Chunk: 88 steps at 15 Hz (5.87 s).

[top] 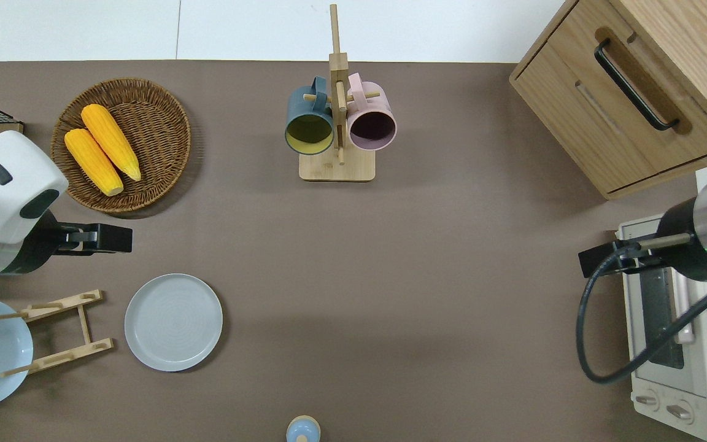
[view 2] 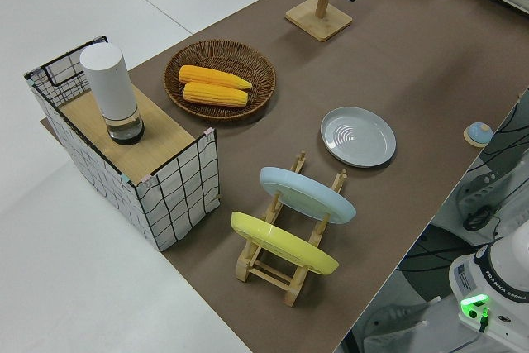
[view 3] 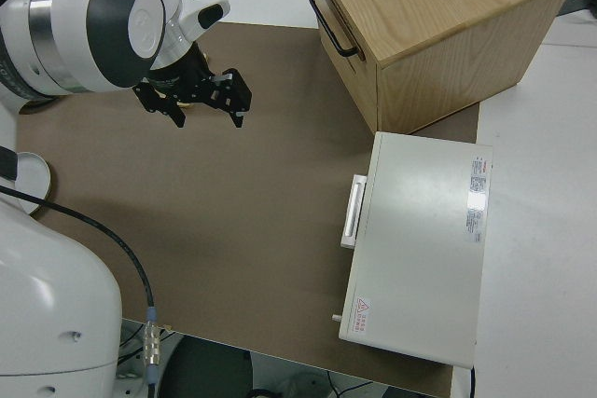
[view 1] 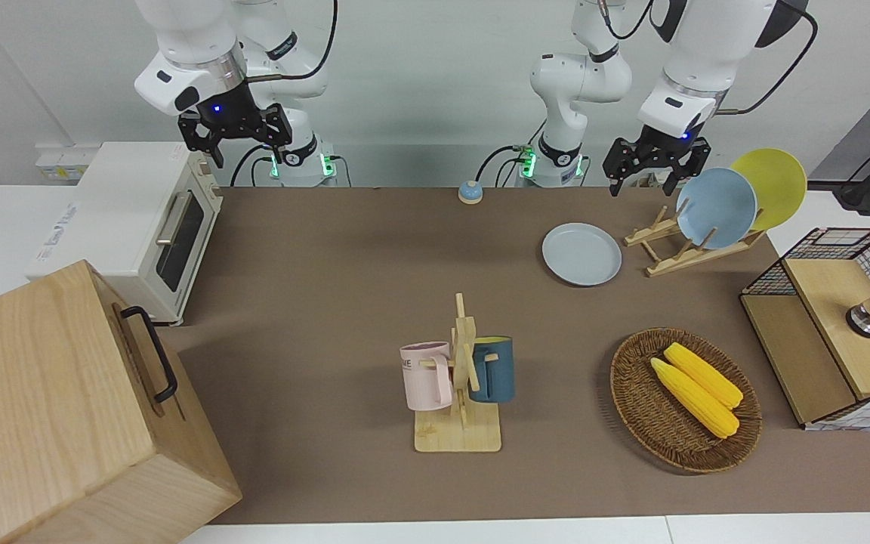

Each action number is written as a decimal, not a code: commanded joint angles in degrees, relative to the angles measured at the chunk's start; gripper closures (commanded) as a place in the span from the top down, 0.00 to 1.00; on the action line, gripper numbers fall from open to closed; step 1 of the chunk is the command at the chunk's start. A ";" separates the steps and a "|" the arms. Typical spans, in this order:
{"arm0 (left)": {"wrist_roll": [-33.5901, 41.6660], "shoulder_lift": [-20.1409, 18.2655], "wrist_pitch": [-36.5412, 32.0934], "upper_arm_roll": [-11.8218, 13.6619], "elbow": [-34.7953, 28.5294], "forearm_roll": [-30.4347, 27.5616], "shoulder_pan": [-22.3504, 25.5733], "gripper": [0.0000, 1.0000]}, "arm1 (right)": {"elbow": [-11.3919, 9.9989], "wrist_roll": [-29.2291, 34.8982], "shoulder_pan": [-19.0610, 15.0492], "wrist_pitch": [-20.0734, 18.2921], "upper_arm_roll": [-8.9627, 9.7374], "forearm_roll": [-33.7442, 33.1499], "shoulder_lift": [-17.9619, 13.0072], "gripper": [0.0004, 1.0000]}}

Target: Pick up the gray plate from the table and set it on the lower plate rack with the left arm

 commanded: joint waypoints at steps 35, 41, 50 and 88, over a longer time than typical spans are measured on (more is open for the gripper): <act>6.81 11.20 22.37 8.78 -31.34 6.18 0.09 0.99 | 0.38 0.35 -1.51 -0.83 1.15 0.21 -0.24 0.99; 6.72 12.26 22.54 8.78 -31.34 6.01 0.27 0.52 | 0.38 0.43 -1.51 -0.83 1.15 0.21 -0.24 0.99; 7.42 10.51 17.82 9.22 -26.96 5.48 0.53 0.00 | 0.38 0.43 -1.51 -0.83 1.15 0.21 -0.24 0.99; -27.64 15.42 -22.81 4.65 -12.09 42.84 -3.07 0.00 | 0.38 0.43 -1.51 -0.83 1.15 0.21 -0.24 0.99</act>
